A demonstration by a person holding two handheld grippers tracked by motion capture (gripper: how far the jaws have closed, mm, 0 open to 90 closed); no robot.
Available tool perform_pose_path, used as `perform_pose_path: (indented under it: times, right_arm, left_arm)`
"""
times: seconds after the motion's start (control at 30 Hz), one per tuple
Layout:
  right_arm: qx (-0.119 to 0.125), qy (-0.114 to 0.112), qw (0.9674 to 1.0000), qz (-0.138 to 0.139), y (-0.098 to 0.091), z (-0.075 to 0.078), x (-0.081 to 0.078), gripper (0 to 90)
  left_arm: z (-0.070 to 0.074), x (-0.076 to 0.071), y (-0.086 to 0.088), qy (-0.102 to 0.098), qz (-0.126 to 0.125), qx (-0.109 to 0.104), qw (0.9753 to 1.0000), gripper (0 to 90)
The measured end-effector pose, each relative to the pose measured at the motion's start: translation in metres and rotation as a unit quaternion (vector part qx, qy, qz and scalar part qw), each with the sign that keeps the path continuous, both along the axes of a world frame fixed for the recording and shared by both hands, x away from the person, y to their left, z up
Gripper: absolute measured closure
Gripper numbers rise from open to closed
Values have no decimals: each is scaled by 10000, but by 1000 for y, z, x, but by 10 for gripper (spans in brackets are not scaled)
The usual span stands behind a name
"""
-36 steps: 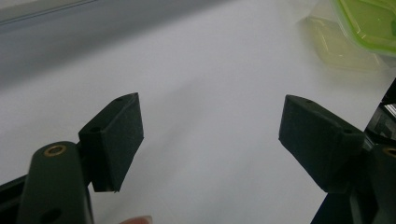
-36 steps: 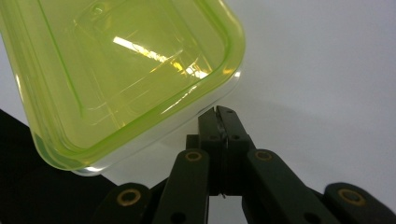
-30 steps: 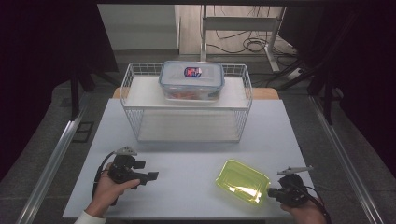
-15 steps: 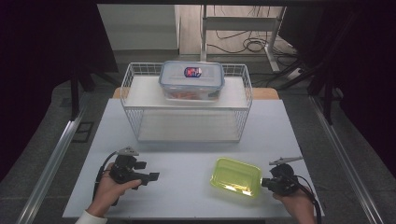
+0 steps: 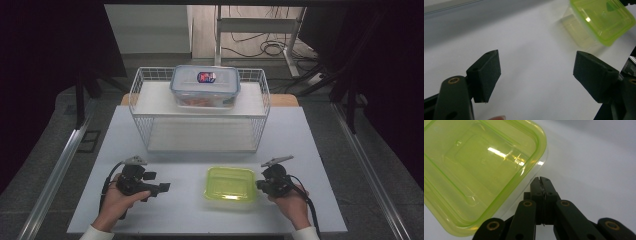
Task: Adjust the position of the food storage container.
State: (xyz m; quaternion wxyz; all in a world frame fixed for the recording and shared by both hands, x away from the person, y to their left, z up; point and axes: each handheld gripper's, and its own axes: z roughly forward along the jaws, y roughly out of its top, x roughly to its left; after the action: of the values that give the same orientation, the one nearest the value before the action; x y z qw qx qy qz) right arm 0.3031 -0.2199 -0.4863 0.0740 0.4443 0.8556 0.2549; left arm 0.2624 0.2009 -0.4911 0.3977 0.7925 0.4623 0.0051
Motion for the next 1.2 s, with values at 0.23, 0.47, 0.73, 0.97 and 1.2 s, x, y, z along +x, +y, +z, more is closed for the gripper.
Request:
perform_pose_path:
  times: [0.23,0.47,0.73,0.97,1.2]
  right_arm:
    - [-30,-42,9997,257,27,-3,4,887]
    - [-110,-182,9991,367,48,-4,5,887]
    - [-91,-246,9987,445,52,-6,4,887]
    - [143,-407,9988,241,34,1,0,880]
    - [765,-363,9964,-20,5,4,-10,815]
  left_arm:
    - [-1,0,0,-4,-4,11,10000,213]
    - [0,0,-1,-11,-8,14,10000,213]
    - [0,0,1,-40,61,0,10000,213]
    - [4,-2,4,-76,185,-159,9997,219]
    - [6,-2,2,-84,189,-190,9996,216]
